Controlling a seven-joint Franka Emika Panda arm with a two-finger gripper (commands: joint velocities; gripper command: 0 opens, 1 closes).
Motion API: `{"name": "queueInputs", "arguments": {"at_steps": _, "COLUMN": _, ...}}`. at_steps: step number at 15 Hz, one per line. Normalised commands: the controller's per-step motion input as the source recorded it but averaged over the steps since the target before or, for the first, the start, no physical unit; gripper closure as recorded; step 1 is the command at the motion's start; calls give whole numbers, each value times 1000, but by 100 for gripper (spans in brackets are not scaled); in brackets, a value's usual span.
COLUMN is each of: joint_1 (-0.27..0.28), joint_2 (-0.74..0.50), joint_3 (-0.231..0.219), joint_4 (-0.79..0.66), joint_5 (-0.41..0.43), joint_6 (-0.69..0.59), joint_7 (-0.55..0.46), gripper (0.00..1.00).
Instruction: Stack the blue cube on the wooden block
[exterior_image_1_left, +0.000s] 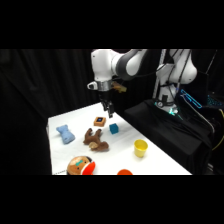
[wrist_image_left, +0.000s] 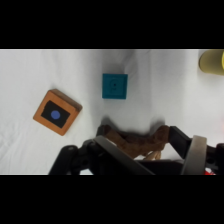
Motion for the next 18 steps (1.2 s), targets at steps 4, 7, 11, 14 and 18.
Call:
{"name": "queueInputs", "arguments": {"at_steps": 4, "joint_1": -48, "joint_2": -204, "joint_3": -21, "joint_4": -360, "joint_5": 44, "joint_6": 382, "joint_7": 27, "gripper": 0}}
{"name": "queueInputs", "arguments": {"at_steps": 7, "joint_1": -32, "joint_2": -154, "joint_3": -4, "joint_4": -322, "joint_5": 60, "joint_6": 359, "joint_7": 34, "gripper": 0}}
{"name": "queueInputs", "arguments": {"at_steps": 11, "joint_1": -16, "joint_2": -50, "joint_3": 14, "joint_4": -272, "joint_5": 98, "joint_6": 408, "joint_7": 45, "gripper": 0}}
{"name": "queueInputs", "arguments": {"at_steps": 14, "joint_1": -20, "joint_2": 84, "joint_3": 7, "joint_4": -156, "joint_5": 107, "joint_6": 415, "joint_7": 83, "gripper": 0}}
{"name": "queueInputs", "arguments": {"at_steps": 18, "joint_1": -14, "joint_2": 178, "joint_3": -11, "joint_4": -49, "joint_5": 56, "joint_6": 380, "joint_7": 114, "gripper": 0}}
